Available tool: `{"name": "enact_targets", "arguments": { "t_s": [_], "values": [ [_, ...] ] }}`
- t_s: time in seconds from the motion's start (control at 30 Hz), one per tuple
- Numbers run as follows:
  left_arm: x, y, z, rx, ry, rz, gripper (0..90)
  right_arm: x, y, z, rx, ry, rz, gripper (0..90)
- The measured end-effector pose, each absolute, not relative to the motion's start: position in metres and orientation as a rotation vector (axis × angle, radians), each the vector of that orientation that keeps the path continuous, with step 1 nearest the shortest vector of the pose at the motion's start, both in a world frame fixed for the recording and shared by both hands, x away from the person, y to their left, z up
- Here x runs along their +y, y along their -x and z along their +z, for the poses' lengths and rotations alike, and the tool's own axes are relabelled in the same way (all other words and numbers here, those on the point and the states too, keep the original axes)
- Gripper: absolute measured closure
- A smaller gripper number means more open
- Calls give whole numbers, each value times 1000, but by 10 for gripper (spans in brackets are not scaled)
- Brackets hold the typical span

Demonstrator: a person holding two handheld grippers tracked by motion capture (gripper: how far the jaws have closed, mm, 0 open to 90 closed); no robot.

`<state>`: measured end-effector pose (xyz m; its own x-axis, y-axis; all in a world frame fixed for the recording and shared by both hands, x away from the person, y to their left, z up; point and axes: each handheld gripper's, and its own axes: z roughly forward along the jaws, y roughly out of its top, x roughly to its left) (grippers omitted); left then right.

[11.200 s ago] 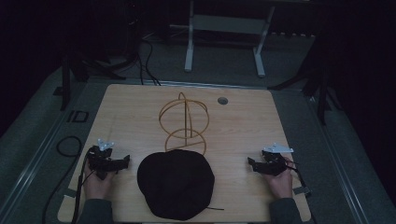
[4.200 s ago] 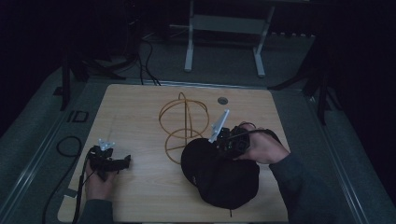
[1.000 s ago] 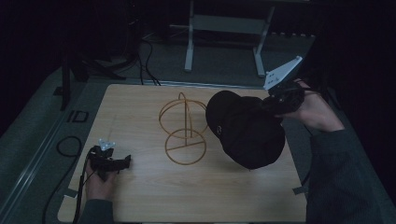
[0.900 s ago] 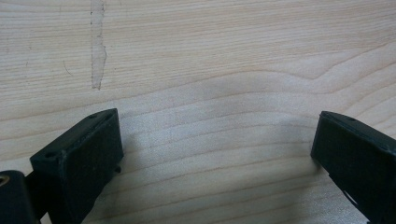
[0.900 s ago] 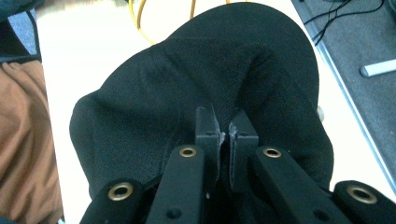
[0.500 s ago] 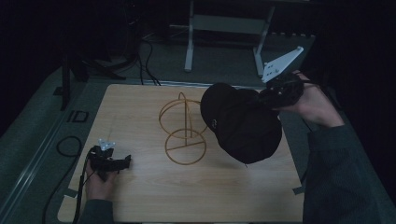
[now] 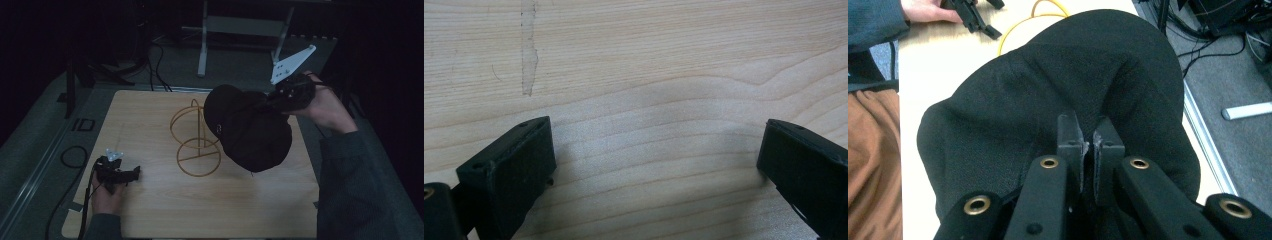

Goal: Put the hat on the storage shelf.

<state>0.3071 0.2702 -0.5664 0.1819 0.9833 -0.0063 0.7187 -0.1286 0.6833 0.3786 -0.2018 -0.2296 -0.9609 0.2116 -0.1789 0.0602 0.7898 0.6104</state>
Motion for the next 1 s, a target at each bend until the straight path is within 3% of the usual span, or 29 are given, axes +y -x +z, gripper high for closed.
{"name": "enact_targets", "arguments": {
  "t_s": [1.0],
  "values": [
    [270, -307, -566, 1594, -1911, 622, 19, -170, -388, -220, 2749, -156, 936, 855]
  ]
}}
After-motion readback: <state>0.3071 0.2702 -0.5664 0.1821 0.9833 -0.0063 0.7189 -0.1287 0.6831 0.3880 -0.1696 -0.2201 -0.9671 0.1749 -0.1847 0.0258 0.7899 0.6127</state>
